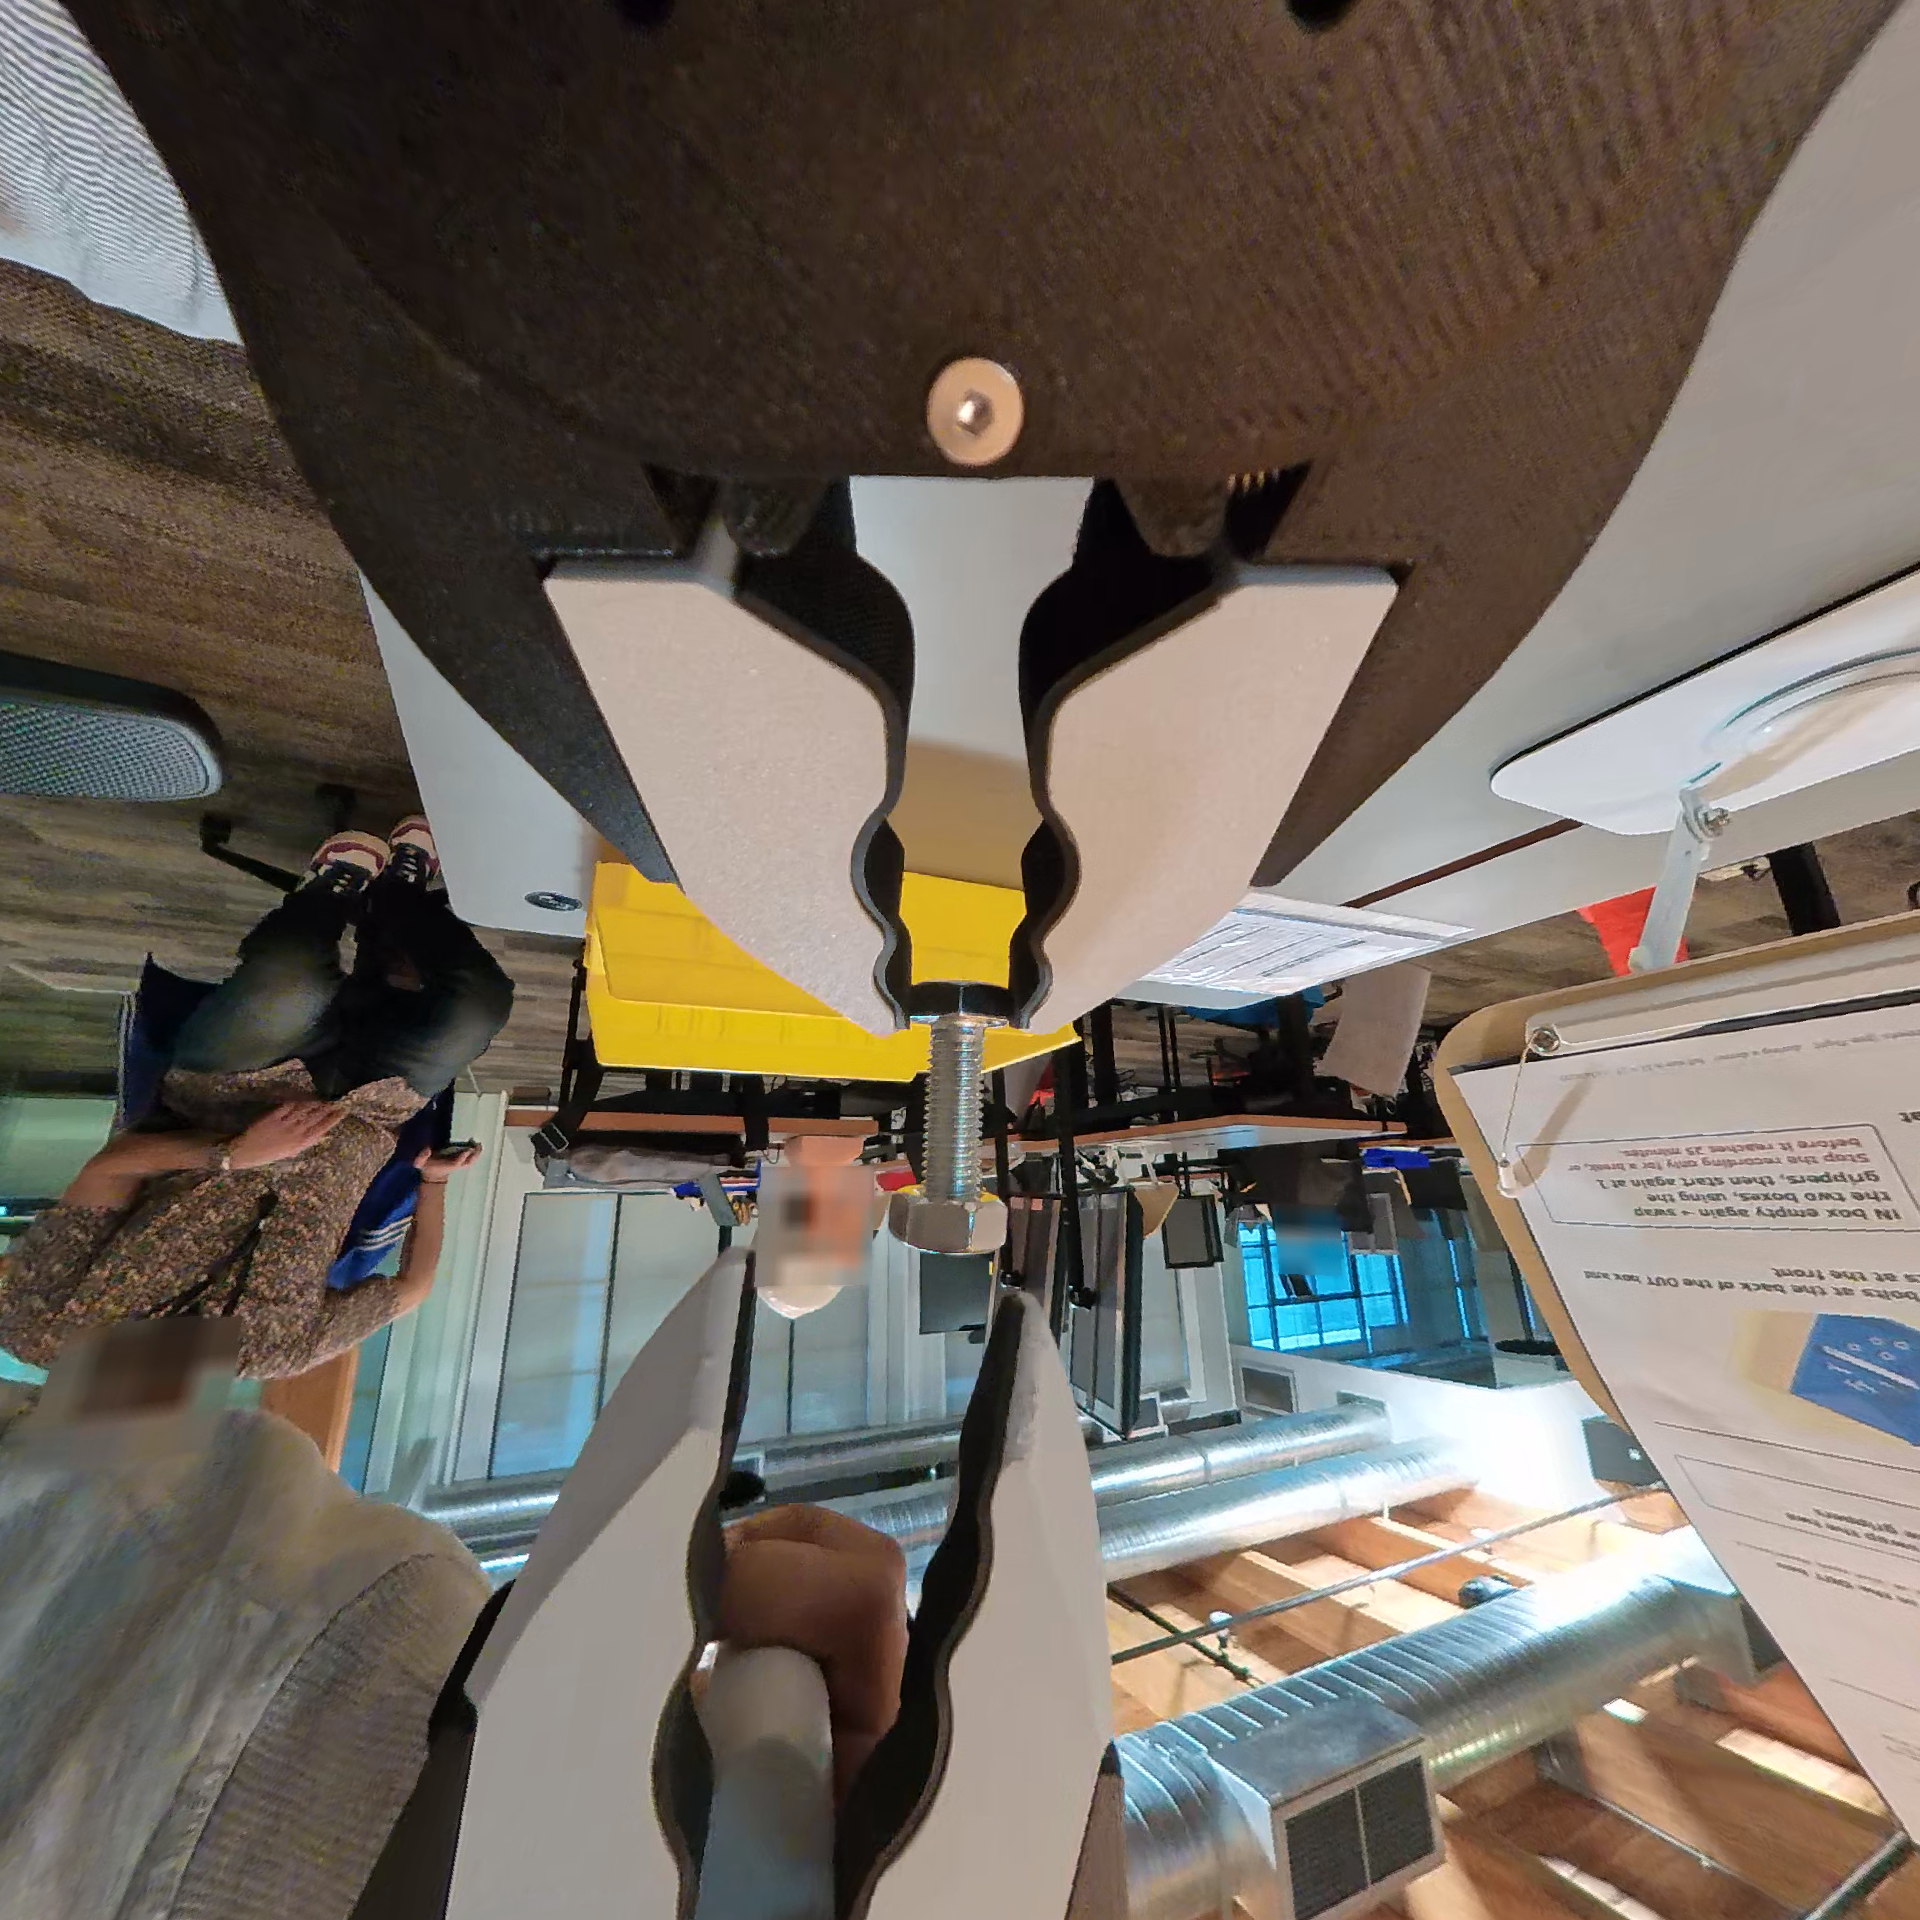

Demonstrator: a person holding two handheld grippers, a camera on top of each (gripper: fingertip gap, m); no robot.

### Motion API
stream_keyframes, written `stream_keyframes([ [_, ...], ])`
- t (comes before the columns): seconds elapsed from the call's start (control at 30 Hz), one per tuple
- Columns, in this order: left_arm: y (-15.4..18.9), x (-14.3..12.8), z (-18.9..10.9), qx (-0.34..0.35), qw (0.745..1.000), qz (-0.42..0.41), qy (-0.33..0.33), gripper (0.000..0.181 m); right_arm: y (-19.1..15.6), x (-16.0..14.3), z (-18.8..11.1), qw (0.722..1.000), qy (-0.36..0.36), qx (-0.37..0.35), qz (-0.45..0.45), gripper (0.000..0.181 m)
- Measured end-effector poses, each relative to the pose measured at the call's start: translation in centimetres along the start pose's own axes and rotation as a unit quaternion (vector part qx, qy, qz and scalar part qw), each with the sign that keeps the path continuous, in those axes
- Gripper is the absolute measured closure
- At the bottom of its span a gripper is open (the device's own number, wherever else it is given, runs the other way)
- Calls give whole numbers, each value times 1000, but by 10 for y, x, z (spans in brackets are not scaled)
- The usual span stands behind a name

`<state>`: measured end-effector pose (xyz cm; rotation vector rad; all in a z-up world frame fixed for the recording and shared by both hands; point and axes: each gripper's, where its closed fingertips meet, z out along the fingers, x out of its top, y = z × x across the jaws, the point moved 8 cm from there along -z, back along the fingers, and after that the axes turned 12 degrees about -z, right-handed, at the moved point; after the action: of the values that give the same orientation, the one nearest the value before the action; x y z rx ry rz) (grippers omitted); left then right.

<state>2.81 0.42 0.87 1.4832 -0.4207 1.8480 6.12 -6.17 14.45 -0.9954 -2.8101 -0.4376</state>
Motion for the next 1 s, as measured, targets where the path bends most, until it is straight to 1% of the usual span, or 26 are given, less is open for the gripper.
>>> stream_keyframes([
  [0.2,-1,2,-1,-4,1000,-7,8,161,1,2,4,1000,2,0,-6,144],
  [0.43,-2,3,-2,3,1000,-8,11,161,4,-3,8,1000,-9,2,-3,144],
  [0.77,-3,4,-3,6,1000,-10,18,161,3,-10,7,1000,-21,7,10,146],
  [1.0,-5,6,-5,9,999,-20,27,161,-2,-13,5,999,-32,10,13,151],
])
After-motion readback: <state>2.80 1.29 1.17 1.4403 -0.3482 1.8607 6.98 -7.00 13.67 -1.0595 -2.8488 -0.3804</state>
